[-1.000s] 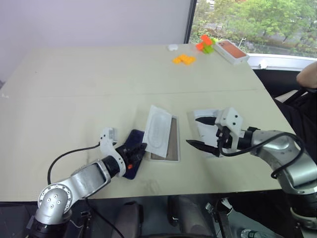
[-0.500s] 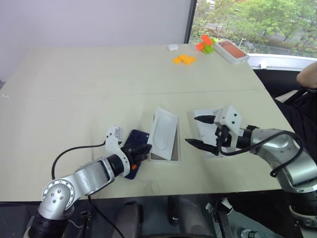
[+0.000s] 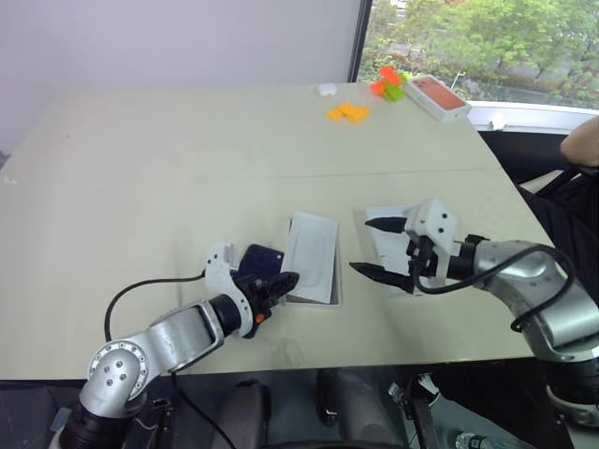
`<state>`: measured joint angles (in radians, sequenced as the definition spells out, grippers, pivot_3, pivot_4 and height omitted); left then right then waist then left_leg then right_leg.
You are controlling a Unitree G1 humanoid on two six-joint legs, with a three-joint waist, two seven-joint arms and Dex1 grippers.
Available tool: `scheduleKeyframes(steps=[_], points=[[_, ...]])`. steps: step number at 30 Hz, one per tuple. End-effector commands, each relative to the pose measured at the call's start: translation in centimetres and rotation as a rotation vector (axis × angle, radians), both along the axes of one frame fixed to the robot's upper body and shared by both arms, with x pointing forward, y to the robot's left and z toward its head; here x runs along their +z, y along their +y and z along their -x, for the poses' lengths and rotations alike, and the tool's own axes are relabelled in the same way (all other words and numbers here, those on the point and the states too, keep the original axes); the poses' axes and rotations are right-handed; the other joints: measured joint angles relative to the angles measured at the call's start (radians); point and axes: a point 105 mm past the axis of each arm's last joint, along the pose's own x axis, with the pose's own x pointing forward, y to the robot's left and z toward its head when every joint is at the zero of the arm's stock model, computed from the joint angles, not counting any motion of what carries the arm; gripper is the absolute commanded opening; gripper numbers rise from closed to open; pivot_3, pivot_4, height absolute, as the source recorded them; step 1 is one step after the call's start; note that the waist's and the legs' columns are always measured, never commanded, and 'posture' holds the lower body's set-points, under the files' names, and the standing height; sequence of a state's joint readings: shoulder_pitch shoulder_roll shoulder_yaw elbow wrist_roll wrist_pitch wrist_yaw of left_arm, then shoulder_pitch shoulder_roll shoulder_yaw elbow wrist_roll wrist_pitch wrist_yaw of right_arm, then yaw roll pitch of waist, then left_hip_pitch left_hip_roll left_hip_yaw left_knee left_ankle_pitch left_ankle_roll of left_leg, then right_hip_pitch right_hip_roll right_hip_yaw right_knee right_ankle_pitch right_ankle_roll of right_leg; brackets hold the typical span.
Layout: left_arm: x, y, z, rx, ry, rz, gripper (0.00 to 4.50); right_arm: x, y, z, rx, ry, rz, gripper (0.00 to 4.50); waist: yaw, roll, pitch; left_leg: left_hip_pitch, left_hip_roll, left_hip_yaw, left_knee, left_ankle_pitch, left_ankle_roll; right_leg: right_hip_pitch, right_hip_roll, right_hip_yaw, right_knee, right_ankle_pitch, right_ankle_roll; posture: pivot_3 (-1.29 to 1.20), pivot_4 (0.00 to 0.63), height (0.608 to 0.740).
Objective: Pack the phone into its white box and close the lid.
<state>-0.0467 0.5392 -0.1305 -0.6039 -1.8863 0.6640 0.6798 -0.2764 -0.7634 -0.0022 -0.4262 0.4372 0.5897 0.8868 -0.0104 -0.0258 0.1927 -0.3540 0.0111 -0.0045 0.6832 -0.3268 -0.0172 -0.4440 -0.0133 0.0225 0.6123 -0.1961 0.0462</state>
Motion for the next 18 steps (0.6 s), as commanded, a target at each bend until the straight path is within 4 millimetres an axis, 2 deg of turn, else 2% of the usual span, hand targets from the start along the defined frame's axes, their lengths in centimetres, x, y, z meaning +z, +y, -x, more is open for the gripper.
scheduleKeyframes(steps=[1,7,12,17,18], points=[[1.5,0.0,0.4,-0.002,-0.055,0.023,3.44,0.8,0.2,0.0,0.021,-0.026,0.0,4.5,0.0,0.0,0.0,0.0,0.0,0.0,0.0,0.0,0.0,0.0,0.0,0.0,0.0,0.0,0.0,0.0,0.15,0.74],[2.4,0.7,1.2,-0.021,-0.112,0.024,3.44,0.8,0.5,-0.2,0.033,-0.027,-0.006,4.5,0.0,0.0,0.0,0.0,0.0,0.0,0.0,0.0,0.0,0.0,0.0,0.0,0.0,0.0,0.0,0.0,0.15,0.74],[2.1,1.4,2.2,-0.054,-0.119,-0.012,3.44,0.7,0.8,-0.4,0.043,-0.028,-0.011,4.5,-0.001,0.0,0.0,0.0,0.0,0.0,0.0,0.0,0.0,0.0,0.0,0.0,0.0,0.0,0.0,0.0,0.15,0.74],[4.2,3.4,1.4,0.0,-0.242,0.055,3.44,0.7,1.4,-0.5,0.055,-0.03,-0.019,4.5,-0.001,0.001,0.001,0.0,0.0,0.0,0.0,0.0,0.0,0.0,0.0,0.0,-0.001,0.0,0.0,0.0,0.15,0.74],[4.6,4.5,0.9,0.03,-0.308,0.002,3.44,0.6,1.7,-0.7,0.048,-0.028,-0.015,4.5,-0.001,0.0,0.001,0.0,0.0,0.0,0.0,0.0,0.0,0.0,0.0,0.0,-0.001,0.0,0.0,0.0,0.15,0.74]])
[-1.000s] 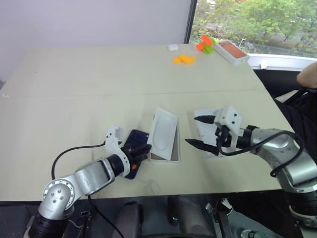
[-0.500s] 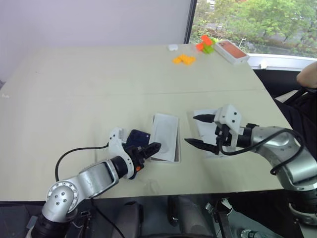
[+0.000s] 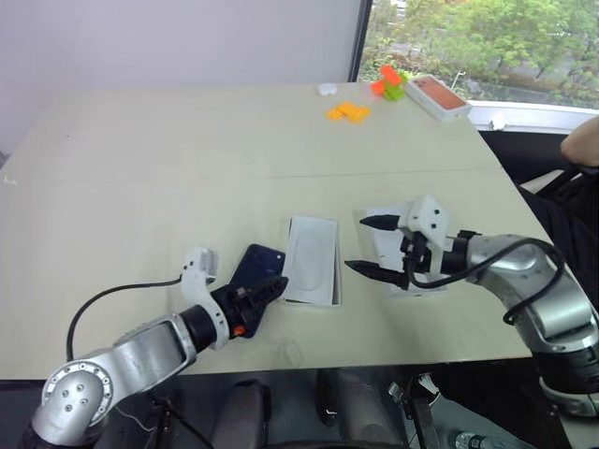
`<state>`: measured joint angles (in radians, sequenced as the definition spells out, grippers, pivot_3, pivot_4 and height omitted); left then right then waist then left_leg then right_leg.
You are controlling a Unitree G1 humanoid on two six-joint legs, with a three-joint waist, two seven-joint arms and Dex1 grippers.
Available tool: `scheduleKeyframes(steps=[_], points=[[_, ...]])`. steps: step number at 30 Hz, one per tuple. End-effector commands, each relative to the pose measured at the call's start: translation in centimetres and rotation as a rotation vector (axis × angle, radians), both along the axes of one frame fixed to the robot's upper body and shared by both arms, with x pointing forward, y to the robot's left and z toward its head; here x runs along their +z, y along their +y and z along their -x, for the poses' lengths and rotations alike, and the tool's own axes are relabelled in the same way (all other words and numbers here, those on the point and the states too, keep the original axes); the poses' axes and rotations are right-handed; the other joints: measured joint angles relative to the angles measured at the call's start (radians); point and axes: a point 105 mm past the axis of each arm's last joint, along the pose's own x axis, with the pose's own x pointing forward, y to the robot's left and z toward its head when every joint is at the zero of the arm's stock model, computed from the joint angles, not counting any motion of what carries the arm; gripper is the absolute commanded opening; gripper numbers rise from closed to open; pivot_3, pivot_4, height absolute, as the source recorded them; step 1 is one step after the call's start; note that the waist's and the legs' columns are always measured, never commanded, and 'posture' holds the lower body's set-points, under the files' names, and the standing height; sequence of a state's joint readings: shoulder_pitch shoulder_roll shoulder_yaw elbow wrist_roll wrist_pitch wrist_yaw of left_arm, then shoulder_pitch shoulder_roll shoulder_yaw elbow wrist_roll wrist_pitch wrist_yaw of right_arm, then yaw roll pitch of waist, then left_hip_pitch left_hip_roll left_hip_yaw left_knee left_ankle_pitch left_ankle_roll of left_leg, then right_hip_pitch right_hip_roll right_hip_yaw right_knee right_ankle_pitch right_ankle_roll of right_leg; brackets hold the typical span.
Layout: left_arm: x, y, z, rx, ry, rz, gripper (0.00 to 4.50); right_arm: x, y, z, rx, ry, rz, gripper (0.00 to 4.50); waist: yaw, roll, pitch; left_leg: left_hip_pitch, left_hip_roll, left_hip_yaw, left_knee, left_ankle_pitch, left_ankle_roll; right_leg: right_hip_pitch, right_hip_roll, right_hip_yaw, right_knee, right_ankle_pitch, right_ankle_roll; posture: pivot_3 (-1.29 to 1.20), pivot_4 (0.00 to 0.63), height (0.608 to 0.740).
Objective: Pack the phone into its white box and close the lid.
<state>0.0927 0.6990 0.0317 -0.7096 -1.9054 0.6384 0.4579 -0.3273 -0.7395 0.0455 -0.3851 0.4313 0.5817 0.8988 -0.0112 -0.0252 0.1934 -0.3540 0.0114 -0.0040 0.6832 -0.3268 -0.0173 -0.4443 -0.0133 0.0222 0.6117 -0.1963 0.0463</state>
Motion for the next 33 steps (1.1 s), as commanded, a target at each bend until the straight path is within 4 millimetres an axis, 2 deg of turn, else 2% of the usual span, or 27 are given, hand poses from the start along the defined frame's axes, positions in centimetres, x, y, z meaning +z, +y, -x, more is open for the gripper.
scheduleKeyframes(steps=[1,3,4,7,9,10,16,20,25,33], points=[[2.7,3.0,-1.2,0.08,-0.222,-0.062,3.48,0.5,0.9,-0.4,0.001,-0.032,-0.002,4.25,-0.001,0.0,0.0,0.0,0.0,0.0,0.0,0.0,0.0,0.0,0.0,0.0,0.0,0.0,0.0,0.0,0.15,0.74],[3.6,5.6,-2.4,0.142,-0.36,-0.207,3.51,0.4,1.5,-0.8,-0.014,-0.011,-0.012,3.61,-0.004,0.001,0.001,0.0,0.0,0.001,0.0,0.0,0.0,-0.001,0.001,0.0,0.0,0.0,0.0,0.0,0.15,0.74],[3.6,6.3,-2.7,0.143,-0.409,-0.288,3.51,0.4,1.8,-0.9,-0.016,0.004,-0.021,3.15,-0.004,0.001,0.001,0.0,0.0,0.002,0.0,0.0,0.0,-0.001,0.002,-0.001,0.0,0.0,0.0,0.0,0.15,0.74],[3.2,7.2,-3.1,0.114,-0.472,-0.427,3.51,0.2,2.8,-0.7,-0.002,0.028,-0.01,1.6,-0.003,0.002,0.001,-0.001,0.0,0.002,-0.001,0.0,0.0,-0.002,0.002,-0.001,0.0,0.0,-0.001,0.0,0.15,0.74],[2.9,7.5,-3.3,0.102,-0.496,-0.473,3.51,-0.2,3.4,-1.1,-0.027,0.023,0.028,0.51,-0.003,0.002,0.001,-0.002,0.001,0.002,-0.002,0.0,0.0,-0.003,0.001,-0.001,-0.001,0.0,-0.001,0.0,0.15,0.74],[2.8,7.5,-3.3,0.088,-0.513,-0.484,3.51,-0.4,3.7,-1.9,-0.078,-0.004,0.052,0.06,-0.004,0.002,0.001,-0.002,0.001,0.002,-0.002,0.0,0.0,-0.003,0.001,-0.001,-0.002,0.0,-0.001,0.0,0.15,0.74],[1.1,6.7,-2.2,-0.047,-0.547,-0.524,3.51,-1.4,5.2,-4.4,-0.204,-0.024,0.205,0.06,-0.008,0.002,0.002,-0.007,0.001,0.003,-0.003,0.0,-0.001,-0.008,-0.001,0.001,-0.002,0.001,-0.002,0.0,0.15,0.74],[0.8,6.4,-1.8,-0.087,-0.567,-0.496,3.51,-1.8,6.0,-4.6,-0.206,0.049,0.226,0.06,-0.003,0.001,0.001,-0.018,0.001,0.002,-0.001,0.0,-0.001,-0.02,0.0,0.0,0.0,0.003,-0.004,0.0,0.15,0.74],[-0.5,5.6,0.0,-0.284,-0.599,-0.569,3.51,-2.5,6.7,-4.9,-0.206,0.109,0.272,0.06,-0.009,0.002,0.001,-0.019,0.001,0.001,-0.001,0.0,-0.001,-0.021,0.0,0.0,0.001,0.003,-0.004,0.0,0.15,0.74],[-0.8,5.2,0.2,-0.283,-0.606,-0.549,3.51,-3.4,7.2,-5.8,-0.209,0.101,0.298,0.06,-0.009,0.001,0.001,-0.019,0.001,0.001,-0.001,0.0,0.0,-0.021,0.0,0.0,0.001,0.003,-0.004,0.0,0.15,0.74]])
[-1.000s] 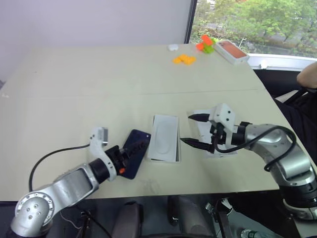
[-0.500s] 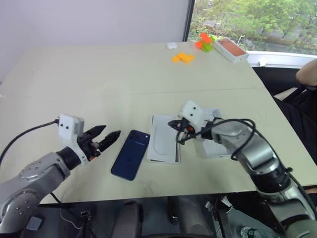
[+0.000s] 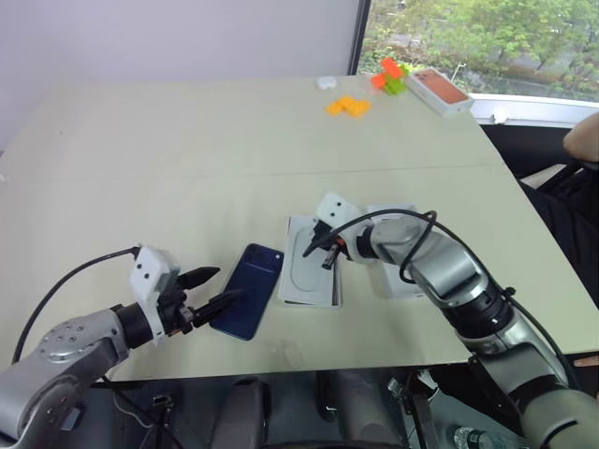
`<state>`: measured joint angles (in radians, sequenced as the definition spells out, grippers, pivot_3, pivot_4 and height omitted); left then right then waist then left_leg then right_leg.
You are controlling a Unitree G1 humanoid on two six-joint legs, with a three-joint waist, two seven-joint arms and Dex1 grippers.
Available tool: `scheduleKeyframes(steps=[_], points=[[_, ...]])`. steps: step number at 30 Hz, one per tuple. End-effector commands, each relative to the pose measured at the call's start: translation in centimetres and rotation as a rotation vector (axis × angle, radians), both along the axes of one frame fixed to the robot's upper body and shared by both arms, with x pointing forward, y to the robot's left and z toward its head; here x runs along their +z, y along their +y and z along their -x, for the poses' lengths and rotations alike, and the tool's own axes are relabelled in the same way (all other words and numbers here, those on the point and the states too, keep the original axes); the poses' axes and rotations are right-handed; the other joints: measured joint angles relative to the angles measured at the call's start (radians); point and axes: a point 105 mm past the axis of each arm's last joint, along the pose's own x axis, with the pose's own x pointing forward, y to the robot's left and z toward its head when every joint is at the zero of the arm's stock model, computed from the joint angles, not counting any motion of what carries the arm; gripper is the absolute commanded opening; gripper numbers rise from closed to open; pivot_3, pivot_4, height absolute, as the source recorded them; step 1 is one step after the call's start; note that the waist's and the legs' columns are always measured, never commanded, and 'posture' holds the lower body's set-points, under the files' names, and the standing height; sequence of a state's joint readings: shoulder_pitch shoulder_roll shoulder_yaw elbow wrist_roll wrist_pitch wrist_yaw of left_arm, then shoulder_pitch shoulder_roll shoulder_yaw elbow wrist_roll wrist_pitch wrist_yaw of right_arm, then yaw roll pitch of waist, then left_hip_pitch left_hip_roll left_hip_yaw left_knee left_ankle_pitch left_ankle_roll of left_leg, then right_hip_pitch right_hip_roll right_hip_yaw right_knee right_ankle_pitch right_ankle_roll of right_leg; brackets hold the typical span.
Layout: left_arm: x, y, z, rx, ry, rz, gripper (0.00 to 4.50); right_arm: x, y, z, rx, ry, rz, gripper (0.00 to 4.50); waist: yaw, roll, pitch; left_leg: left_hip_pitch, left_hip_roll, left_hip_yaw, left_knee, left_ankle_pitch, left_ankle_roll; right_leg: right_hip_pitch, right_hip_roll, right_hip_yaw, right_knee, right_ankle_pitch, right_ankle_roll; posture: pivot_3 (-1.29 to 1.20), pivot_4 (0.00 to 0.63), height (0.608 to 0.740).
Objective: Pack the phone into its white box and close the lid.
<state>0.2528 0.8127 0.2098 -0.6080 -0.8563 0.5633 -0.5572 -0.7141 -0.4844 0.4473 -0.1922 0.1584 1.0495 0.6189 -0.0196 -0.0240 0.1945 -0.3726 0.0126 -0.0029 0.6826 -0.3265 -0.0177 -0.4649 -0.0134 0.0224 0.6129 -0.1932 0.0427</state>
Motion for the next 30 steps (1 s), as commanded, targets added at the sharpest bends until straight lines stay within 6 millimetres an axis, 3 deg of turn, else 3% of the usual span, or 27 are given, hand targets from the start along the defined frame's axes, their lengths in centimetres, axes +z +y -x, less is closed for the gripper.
scheduleKeyframes(steps=[1,12,19,30], points=[[0.6,-1.0,0.4,-0.036,-0.034,0.014,3.51,0.4,0.9,-0.7,0.026,-0.055,0.004,0.06,0.0,0.0,0.0,0.0,0.0,0.0,0.0,0.0,0.0,0.0,0.0,0.0,0.0,0.0,0.0,0.0,0.15,0.74],[0.1,-1.7,0.8,-0.045,-0.018,0.014,3.51,0.4,1.7,-0.3,0.178,-0.116,0.032,0.06,0.0,0.0,0.0,0.001,0.001,0.0,0.0,0.0,0.0,0.0,0.0,0.0,0.001,0.002,0.002,0.0,0.15,0.74],[0.0,-1.4,0.8,-0.038,-0.012,0.005,3.51,3.0,2.1,-0.2,0.177,-0.153,-0.024,0.06,-0.002,0.0,0.0,0.001,0.001,0.0,0.001,0.0,0.0,0.0,0.0,0.0,0.002,0.002,0.003,0.0,0.15,0.74],[0.0,-1.4,0.6,-0.031,-0.018,0.007,3.51,0.6,0.8,0.2,0.14,-0.099,0.103,0.06,0.002,0.0,0.0,0.001,0.001,-0.001,0.001,0.0,0.0,0.001,-0.001,0.0,0.002,0.002,0.002,0.0,0.15,0.74]])
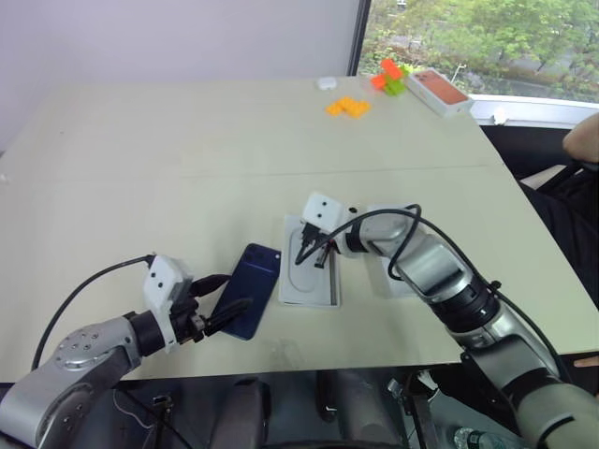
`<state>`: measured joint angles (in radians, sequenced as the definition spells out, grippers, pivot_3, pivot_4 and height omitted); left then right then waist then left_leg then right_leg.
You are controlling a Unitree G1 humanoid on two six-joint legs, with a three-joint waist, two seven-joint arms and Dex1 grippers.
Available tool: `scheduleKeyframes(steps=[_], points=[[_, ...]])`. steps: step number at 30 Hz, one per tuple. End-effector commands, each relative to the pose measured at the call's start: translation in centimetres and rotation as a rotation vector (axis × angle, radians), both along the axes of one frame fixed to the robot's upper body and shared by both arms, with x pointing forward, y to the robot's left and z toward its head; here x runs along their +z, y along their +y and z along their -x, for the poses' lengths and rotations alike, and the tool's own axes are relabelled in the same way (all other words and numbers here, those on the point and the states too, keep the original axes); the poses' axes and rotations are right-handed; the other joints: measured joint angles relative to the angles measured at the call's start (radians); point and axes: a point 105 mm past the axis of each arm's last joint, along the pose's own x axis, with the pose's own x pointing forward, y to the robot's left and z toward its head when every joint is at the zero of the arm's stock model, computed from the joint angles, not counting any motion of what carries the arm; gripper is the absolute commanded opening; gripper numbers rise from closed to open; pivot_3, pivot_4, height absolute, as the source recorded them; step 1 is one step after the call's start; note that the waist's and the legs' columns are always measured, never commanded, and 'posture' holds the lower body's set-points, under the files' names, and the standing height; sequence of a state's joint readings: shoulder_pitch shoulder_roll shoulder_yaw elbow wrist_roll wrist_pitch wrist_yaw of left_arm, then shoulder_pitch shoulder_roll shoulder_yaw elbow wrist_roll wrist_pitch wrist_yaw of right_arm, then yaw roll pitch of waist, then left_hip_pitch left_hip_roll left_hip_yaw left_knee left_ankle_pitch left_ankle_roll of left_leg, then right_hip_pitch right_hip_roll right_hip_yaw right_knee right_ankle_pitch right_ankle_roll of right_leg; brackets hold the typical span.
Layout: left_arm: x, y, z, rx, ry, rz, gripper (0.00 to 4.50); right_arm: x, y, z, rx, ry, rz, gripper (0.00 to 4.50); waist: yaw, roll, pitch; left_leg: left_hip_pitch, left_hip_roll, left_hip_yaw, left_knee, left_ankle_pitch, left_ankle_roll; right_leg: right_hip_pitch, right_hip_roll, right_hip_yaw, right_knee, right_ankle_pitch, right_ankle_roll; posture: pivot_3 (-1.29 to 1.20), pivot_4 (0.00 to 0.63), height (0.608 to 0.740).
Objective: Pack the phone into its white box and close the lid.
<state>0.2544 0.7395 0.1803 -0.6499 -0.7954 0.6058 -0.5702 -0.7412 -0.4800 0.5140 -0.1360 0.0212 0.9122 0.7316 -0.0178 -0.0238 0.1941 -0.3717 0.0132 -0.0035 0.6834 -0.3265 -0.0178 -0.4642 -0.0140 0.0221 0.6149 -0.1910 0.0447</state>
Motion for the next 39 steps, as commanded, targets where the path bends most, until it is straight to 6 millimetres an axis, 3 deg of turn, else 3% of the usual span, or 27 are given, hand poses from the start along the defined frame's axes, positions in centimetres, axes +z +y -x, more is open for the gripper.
scheduleKeyframes(steps=[1,6,13,21,26,34,39], points=[[0.7,-0.1,0.1,-0.007,-0.033,-0.004,3.51,0.7,-0.3,0.6,0.023,-0.025,0.025,0.06,0.0,0.0,0.0,0.0,0.0,0.0,0.0,0.0,0.0,0.0,0.0,0.0,0.0,0.0,0.0,0.0,0.15,0.74],[0.6,-0.3,0.1,-0.008,-0.029,0.005,3.51,0.8,-1.9,0.7,0.012,-0.045,0.091,0.06,-0.001,0.0,0.0,0.0,-0.001,0.0,0.0,0.0,0.0,0.0,0.0,0.0,0.0,0.0,0.0,0.0,0.15,0.74],[0.5,-0.4,0.3,-0.019,-0.019,0.013,3.51,1.1,-2.3,0.8,0.024,-0.06,0.119,0.06,-0.002,0.0,0.0,0.001,0.0,0.0,0.0,0.0,0.0,0.0,0.002,0.0,0.001,0.0,0.0,0.0,0.15,0.74],[0.6,0.2,0.2,0.001,-0.024,0.004,3.51,4.0,0.4,2.9,0.183,-0.143,-0.042,0.06,0.0,0.0,0.0,0.001,0.0,0.0,0.0,0.0,0.0,0.0,0.002,0.0,0.001,0.001,0.0,0.0,0.15,0.74],[0.6,0.8,0.0,0.037,-0.019,0.008,3.51,5.5,0.0,3.1,0.191,-0.271,-0.157,0.06,0.003,0.0,0.0,0.001,-0.001,0.0,0.001,0.0,0.0,0.001,0.001,0.0,0.001,0.001,0.0,0.0,0.15,0.74],[1.0,0.9,-0.3,0.053,-0.02,0.038,3.51,4.6,-4.1,3.4,0.132,-0.242,-0.165,0.06,0.001,-0.001,-0.001,0.002,-0.001,0.0,0.001,0.0,0.0,0.003,0.001,0.0,0.0,0.0,0.0,0.0,0.15,0.74],[0.8,1.7,-1.0,0.119,0.024,0.09,3.51,4.9,-4.9,3.5,0.108,-0.212,-0.192,0.06,-0.001,-0.001,-0.001,0.007,0.0,0.001,0.001,0.0,0.0,0.005,0.003,0.0,0.003,0.0,-0.001,0.0,0.15,0.74]])
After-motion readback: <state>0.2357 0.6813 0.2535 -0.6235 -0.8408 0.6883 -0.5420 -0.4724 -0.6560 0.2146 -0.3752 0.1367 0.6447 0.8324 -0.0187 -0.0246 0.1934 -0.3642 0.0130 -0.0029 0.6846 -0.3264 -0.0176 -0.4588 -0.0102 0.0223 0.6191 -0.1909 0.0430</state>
